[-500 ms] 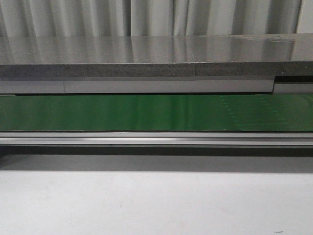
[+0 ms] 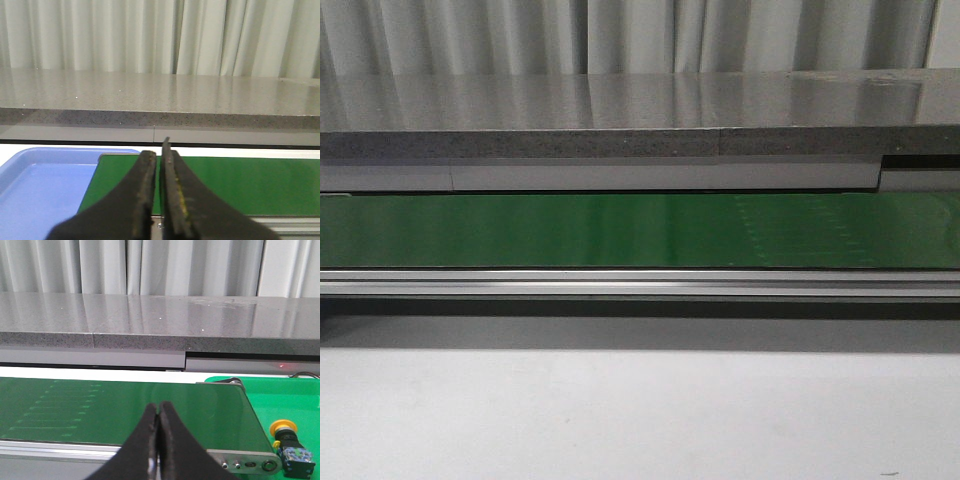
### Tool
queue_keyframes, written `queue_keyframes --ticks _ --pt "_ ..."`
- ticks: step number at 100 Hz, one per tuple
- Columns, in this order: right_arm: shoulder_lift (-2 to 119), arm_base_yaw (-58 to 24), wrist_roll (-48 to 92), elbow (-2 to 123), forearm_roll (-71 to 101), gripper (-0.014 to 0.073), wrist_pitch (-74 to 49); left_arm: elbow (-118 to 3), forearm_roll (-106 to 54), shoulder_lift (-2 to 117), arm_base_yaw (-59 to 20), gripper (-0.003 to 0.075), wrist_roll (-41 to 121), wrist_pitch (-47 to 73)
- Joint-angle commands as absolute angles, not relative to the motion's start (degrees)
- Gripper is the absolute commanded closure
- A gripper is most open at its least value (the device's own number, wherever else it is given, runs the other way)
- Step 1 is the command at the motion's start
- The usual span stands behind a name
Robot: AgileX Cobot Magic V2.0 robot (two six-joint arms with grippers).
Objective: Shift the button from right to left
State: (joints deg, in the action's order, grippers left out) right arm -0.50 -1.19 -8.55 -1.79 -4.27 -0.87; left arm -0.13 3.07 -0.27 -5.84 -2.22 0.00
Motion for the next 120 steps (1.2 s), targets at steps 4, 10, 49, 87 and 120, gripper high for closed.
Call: queue_keyframes --ticks 4,10,49,87,120 --pt "-1.5 -1.0 -8.6 -1.7 -4.7 0.0662 3.8 2.2 2.6 -2.3 -6.3 0.0715 -2.8 -4.6" --pt "-1.5 -1.0 -8.6 -1.7 -4.9 0.0662 3.9 2.2 2.6 -2.3 -6.3 0.0715 -2.8 -4.6" --pt "-1.5 -1.0 -8.6 -1.5 -4.9 0.0662 6.9 2.2 2.6 -2.3 -6.3 0.0715 -2.8 -4.6" --pt "3.3 -1.0 -8.6 15.1 -4.5 0.0662 -15.4 2.2 2.6 -2.3 -6.3 0.0715 -2.8 -4.6" --pt "21.3 -1.0 -8.6 32.8 -4.5 0.0662 -35.1 2.2 2.6 -2.3 -6.3 0.0715 -2.8 -4.6"
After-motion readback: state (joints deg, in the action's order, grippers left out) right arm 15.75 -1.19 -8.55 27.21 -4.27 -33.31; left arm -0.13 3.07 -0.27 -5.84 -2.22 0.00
